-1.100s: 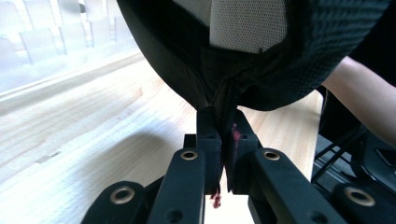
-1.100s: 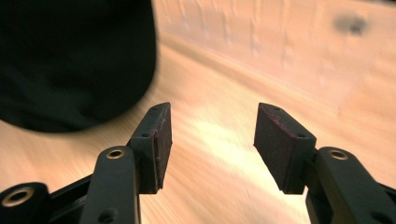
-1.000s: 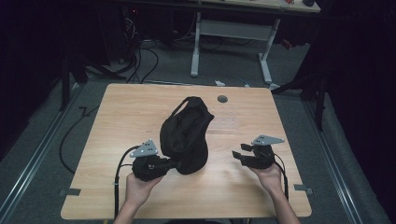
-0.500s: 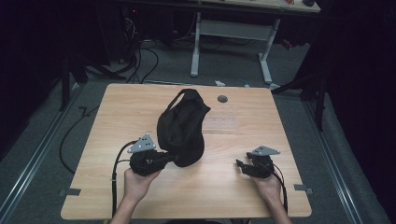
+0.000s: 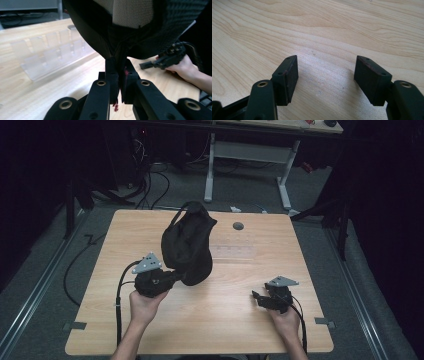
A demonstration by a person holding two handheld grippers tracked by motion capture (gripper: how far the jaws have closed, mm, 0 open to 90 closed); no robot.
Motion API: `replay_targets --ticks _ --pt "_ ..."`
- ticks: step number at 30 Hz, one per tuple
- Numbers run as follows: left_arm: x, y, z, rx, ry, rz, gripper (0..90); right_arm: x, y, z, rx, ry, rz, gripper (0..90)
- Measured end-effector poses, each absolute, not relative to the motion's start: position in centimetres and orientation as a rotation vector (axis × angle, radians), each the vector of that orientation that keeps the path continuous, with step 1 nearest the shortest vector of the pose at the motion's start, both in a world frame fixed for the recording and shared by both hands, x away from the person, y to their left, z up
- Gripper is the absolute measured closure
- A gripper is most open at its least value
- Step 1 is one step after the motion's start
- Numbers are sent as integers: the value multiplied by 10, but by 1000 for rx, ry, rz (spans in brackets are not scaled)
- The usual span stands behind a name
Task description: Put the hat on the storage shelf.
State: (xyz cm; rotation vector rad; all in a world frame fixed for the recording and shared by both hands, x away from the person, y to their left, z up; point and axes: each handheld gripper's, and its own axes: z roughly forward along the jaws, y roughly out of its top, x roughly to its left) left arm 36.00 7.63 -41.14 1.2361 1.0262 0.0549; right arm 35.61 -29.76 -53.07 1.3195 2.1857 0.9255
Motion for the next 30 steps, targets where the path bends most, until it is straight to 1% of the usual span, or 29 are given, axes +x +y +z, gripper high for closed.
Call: replay_targets --ticks 8,15,20,21,25,27,30 --pt "376 78 -403 1237 1028 145 860 356 -297 -531 1322 2186 923 351" --pt "391 79 -401 1214 1054 154 861 356 -298 -531 1323 2184 920 345" --pt "400 78 -399 1210 1062 187 861 356 -297 -531 1323 2183 921 345" --pt "405 73 -398 1129 1070 201 861 356 -297 -531 1323 2183 921 345" --pt "410 75 -399 1212 1068 233 860 356 -298 -531 1321 2183 920 344" --pt "414 75 -399 1219 1073 249 860 356 -298 -531 1321 2183 920 344" --pt "418 81 -401 1342 1045 294 861 356 -298 -531 1321 2183 919 345"
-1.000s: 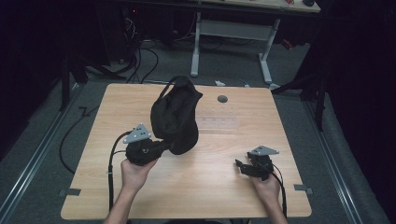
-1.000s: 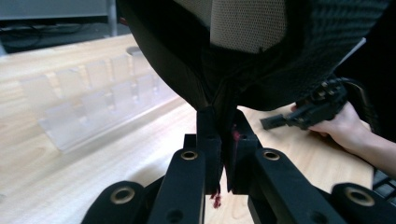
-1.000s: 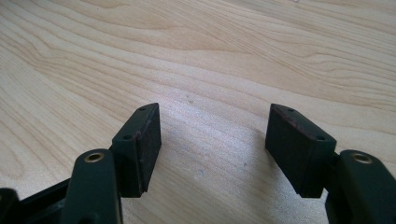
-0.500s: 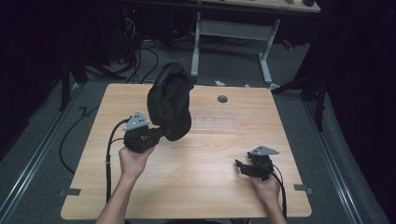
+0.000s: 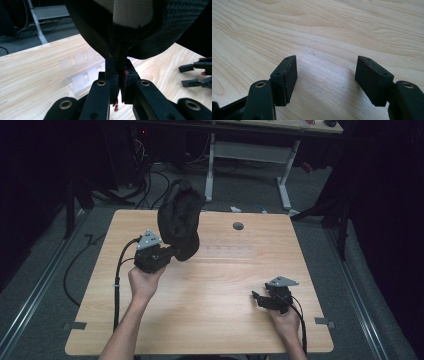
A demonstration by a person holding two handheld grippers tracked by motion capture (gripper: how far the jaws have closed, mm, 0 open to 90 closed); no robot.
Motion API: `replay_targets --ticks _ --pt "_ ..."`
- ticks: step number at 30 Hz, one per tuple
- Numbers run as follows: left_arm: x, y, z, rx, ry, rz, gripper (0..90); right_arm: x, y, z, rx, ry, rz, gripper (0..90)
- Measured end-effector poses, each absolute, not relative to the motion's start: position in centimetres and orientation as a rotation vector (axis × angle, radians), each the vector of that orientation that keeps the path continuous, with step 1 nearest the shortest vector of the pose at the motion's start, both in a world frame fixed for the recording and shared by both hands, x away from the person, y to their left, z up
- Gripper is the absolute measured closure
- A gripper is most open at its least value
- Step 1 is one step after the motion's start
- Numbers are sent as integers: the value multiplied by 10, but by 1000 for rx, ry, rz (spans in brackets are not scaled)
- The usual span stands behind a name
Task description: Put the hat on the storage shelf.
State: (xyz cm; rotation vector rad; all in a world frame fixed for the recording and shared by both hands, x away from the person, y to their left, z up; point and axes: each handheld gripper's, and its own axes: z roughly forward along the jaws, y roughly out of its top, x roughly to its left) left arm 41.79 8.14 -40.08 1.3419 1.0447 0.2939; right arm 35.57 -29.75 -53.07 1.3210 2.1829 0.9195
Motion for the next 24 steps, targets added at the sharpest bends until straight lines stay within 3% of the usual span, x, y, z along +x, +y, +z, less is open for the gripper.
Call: replay_targets --ticks 3,4,24 --pt "422 83 -402 1388 1045 329 860 356 -298 -531 1321 2183 919 345" --pt "426 72 -401 1238 1089 314 860 356 -298 -531 1321 2183 919 344" --pt "451 71 -414 1237 1136 395 860 356 -298 -531 1321 2182 918 343"
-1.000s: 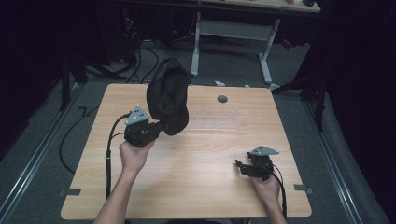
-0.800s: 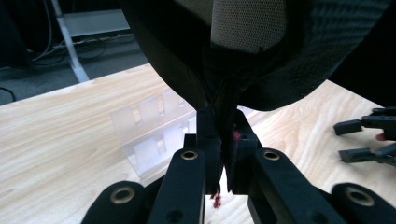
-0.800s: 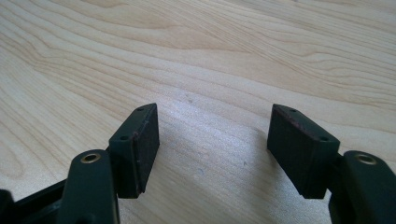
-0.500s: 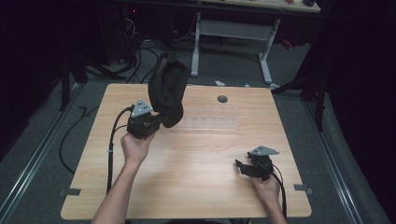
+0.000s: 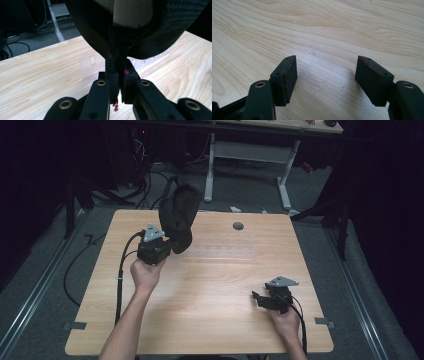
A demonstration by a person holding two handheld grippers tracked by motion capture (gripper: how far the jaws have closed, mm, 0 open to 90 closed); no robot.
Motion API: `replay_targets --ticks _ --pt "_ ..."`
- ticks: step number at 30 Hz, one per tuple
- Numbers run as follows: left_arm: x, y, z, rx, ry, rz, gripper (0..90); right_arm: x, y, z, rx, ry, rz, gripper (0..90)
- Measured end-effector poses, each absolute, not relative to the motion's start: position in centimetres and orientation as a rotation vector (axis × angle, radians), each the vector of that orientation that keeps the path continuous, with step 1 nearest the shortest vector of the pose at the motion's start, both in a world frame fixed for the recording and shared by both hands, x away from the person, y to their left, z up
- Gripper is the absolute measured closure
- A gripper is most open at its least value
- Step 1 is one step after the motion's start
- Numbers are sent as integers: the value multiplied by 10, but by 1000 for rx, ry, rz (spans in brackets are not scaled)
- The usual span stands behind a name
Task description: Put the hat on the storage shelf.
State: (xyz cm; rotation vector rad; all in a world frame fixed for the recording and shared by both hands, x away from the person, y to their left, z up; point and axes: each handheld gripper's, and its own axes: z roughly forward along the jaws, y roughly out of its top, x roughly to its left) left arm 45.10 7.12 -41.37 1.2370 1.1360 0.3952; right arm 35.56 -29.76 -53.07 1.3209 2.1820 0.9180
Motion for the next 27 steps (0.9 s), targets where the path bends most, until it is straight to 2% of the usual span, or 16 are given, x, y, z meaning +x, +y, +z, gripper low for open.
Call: replay_targets --ticks 27 --pt "463 64 -441 1279 1189 410 859 355 -298 -531 1318 2180 918 342"
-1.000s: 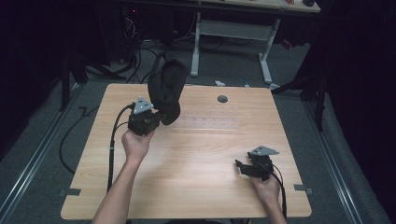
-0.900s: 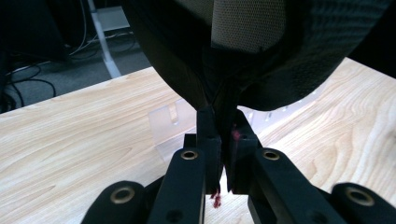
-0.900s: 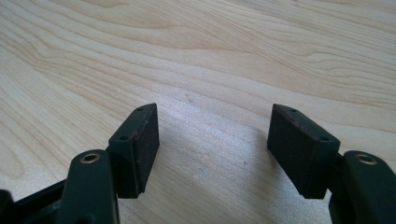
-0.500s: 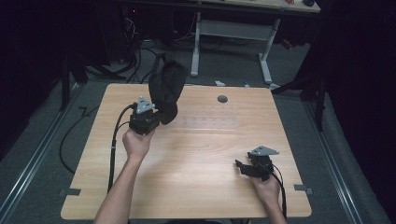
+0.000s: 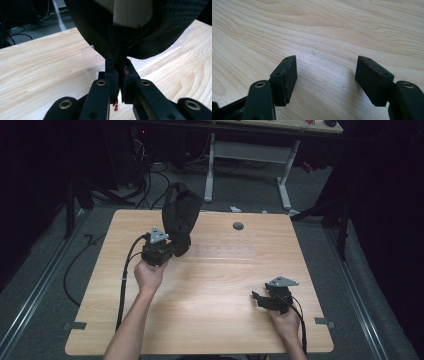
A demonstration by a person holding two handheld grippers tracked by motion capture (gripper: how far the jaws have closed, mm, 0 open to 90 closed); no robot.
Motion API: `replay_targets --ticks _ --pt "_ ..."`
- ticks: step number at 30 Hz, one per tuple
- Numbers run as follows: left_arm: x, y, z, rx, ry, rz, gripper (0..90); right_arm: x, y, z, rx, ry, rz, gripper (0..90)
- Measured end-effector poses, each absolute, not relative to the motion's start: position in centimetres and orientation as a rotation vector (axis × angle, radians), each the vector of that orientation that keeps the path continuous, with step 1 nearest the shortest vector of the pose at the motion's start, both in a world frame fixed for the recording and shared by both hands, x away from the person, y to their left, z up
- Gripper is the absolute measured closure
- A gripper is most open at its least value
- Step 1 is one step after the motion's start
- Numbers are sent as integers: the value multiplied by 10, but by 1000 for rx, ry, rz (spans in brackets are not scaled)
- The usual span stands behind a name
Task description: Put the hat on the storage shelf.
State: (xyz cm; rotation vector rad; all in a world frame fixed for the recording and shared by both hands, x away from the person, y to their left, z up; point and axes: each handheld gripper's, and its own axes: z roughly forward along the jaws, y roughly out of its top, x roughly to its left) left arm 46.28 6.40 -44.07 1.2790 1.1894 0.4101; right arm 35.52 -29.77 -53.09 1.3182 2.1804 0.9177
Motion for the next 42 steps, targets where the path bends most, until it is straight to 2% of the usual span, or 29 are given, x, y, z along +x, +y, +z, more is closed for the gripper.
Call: replay_targets --ticks 16,19,24,27,32,42 --pt "460 68 -451 1251 1237 339 817 355 -297 -531 1323 2179 919 343" --pt "459 68 -451 1256 1242 330 751 355 -297 -531 1323 2180 919 343" --pt "458 66 -451 1264 1263 339 576 355 -297 -531 1323 2180 919 342" --pt "457 66 -449 1254 1268 340 505 355 -297 -531 1323 2180 919 342" --pt "456 68 -448 1256 1277 328 441 355 -297 -531 1323 2180 919 343" --pt "444 79 -444 1255 1279 303 399 355 -297 -531 1324 2179 919 342"
